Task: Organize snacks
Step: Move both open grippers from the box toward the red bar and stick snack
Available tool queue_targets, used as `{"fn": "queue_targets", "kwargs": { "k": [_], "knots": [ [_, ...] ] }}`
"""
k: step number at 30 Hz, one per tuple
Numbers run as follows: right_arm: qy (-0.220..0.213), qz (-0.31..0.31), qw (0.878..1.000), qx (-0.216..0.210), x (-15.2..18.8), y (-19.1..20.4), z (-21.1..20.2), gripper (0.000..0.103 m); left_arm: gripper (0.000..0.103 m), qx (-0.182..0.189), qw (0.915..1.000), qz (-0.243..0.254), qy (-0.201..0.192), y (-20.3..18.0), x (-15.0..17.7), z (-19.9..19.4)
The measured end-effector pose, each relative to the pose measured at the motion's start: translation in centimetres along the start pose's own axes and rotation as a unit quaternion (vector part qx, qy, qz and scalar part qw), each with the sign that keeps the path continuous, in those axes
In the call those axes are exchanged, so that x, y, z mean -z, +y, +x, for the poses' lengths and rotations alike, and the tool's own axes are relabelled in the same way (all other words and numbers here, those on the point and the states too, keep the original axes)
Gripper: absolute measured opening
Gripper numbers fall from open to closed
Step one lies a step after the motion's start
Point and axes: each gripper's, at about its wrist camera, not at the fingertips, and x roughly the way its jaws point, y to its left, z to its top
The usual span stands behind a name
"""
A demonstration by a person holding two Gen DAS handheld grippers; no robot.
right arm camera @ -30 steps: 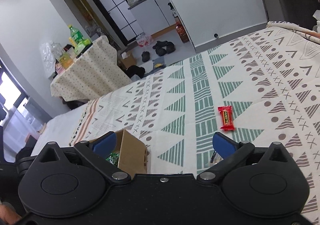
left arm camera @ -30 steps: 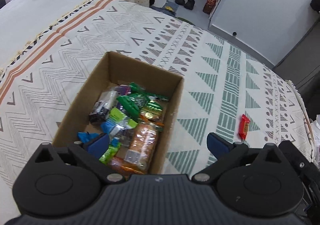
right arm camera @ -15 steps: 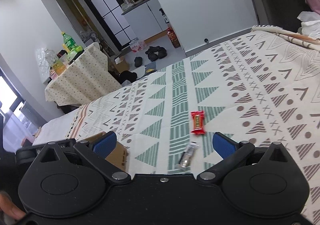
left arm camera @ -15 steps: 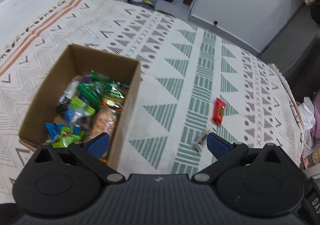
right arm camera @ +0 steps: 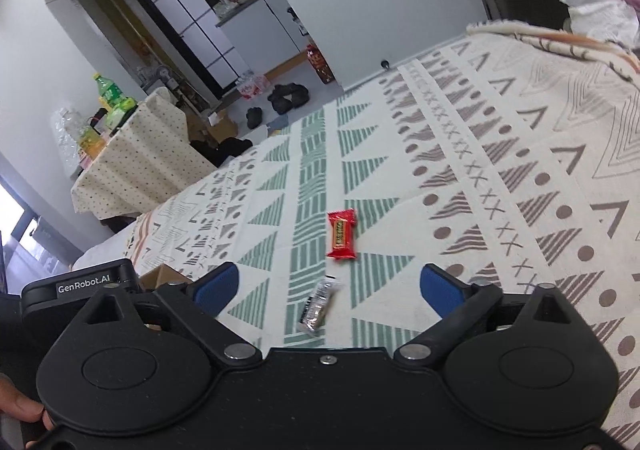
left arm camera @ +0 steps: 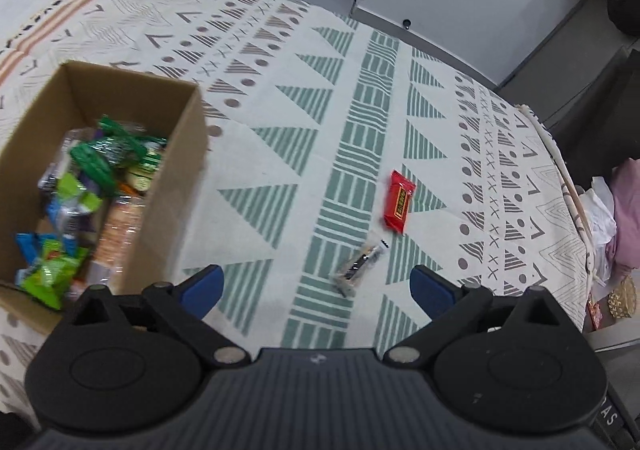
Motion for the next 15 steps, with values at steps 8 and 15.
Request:
{"fn": "queue_targets", "kwargs": {
  "k": [8, 15],
  "knots": [
    [0.03, 0.017, 0.999, 0.0, -0.7, -2.2, 2.2, 0.07, 0.079, 0.004, 0.9995, 0.008, 0.029, -1.4, -0.2, 4.1],
    [0.049, 0.031, 0.998, -0.005, -1.6, -3.4, 4.8, 0.059, 0.058, 0.006, 0.9978, 0.017, 0.064, -2.9, 0.0, 8.0]
  ]
}}
